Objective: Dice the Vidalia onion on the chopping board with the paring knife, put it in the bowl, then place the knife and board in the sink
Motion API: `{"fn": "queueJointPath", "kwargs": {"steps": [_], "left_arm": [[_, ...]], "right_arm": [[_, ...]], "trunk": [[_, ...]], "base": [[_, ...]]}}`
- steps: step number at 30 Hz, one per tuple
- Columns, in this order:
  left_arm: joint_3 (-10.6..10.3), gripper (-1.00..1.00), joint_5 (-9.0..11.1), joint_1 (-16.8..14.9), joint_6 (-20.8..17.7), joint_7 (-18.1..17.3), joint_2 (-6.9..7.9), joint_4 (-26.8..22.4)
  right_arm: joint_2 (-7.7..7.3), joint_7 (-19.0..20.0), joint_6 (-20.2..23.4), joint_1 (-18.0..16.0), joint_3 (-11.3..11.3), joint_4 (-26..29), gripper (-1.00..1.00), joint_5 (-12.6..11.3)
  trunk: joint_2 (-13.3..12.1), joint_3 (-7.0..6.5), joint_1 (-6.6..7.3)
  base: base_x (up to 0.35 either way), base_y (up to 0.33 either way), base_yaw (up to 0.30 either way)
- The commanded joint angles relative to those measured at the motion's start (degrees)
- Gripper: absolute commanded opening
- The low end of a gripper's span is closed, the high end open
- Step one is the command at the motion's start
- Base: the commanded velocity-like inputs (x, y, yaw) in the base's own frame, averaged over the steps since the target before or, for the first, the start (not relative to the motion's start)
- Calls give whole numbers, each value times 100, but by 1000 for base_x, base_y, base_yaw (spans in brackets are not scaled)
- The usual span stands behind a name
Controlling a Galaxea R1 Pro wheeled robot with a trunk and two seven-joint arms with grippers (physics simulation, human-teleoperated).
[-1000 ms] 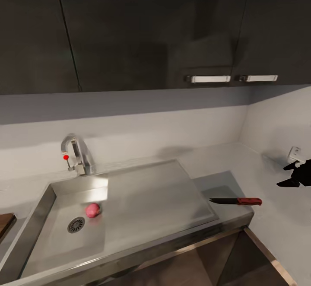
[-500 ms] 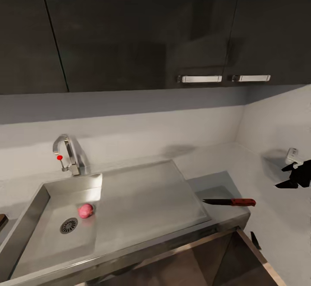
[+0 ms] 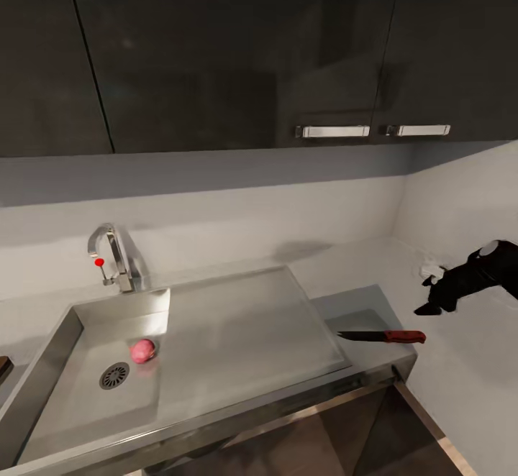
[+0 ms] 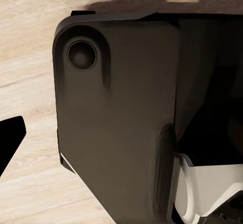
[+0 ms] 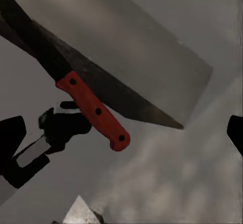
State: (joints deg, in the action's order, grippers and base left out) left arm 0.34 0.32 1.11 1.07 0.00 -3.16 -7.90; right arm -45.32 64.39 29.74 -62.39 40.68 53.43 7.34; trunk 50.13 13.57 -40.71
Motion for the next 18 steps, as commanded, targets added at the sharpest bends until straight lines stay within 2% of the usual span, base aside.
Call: {"fn": "queueJointPath", "kwargs": {"steps": [1, 3, 7, 9, 12, 14, 18], "left_arm": [[3, 100, 4, 3, 7, 0, -1, -10], [2, 100, 4, 3, 7, 0, -1, -10], [1, 100, 4, 3, 7, 0, -1, -10], [1, 100, 4, 3, 7, 0, -1, -10], [1, 100, 4, 3, 7, 0, -1, -10], [1, 100, 4, 3, 7, 0, -1, -10], [1, 100, 4, 3, 7, 0, -1, -10]], "right_arm": [[147, -77, 146, -10, 23, 9, 100, 273], [366, -160, 302, -10, 31, 9, 100, 609], [616, -141, 399, -10, 47, 9, 100, 827], [635, -1, 404, -10, 50, 9, 100, 845], [651, 618, 404, -10, 64, 9, 100, 887], [654, 896, 397, -10, 64, 9, 100, 975], [655, 1087, 375, -10, 70, 9, 100, 1283]], "trunk": [[6, 7, -1], [6, 7, -1], [6, 7, -1], [6, 7, -1], [6, 7, -1], [6, 7, -1], [6, 7, -1]], "base": [[0, 0, 0], [0, 0, 0], [0, 0, 0], [0, 0, 0], [0, 0, 0], [0, 0, 0], [0, 0, 0]]}}
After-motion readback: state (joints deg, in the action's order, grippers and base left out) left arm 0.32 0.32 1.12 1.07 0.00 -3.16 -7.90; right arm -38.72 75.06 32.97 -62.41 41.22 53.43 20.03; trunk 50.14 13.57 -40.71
